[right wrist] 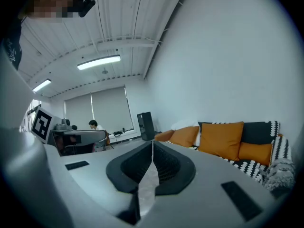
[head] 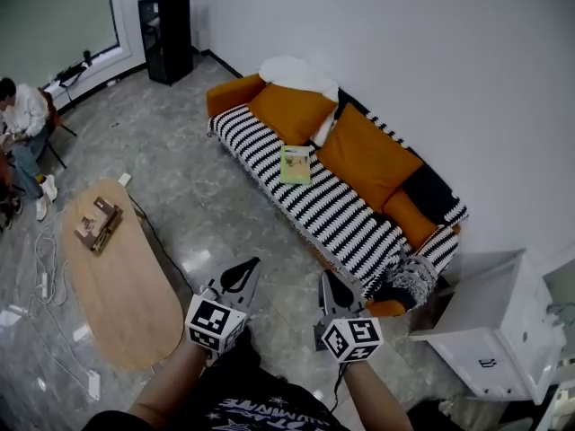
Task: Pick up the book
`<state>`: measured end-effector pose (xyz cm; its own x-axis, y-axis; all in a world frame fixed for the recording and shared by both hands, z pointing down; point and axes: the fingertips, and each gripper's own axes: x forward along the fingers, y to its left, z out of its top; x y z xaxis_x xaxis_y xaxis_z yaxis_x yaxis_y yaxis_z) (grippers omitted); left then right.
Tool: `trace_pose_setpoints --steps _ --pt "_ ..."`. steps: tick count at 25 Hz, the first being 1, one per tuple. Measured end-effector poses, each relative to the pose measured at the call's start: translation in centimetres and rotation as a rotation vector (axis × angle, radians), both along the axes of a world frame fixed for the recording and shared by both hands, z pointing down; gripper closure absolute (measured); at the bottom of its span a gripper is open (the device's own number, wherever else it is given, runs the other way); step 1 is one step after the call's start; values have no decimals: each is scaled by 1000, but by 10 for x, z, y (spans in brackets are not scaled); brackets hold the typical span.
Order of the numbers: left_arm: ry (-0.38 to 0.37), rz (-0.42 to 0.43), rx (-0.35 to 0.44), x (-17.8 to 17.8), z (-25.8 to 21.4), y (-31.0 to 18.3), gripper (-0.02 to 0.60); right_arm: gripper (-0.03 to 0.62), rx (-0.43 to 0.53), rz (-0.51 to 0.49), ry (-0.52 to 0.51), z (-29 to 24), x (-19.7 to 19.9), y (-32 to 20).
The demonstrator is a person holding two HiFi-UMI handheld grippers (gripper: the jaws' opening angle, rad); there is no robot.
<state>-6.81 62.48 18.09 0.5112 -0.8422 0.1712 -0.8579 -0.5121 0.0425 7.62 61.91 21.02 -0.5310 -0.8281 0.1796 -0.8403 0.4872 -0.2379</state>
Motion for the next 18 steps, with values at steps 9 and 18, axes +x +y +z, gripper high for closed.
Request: trace_pose_setpoints --steps 9,18 --pt "9 21 2 -59 -6 -77 573 569 5 52 3 -5 -49 -85" --pt "15 -23 17 -100 -11 -125 574 569 -5 67 5 2 -66 -135"
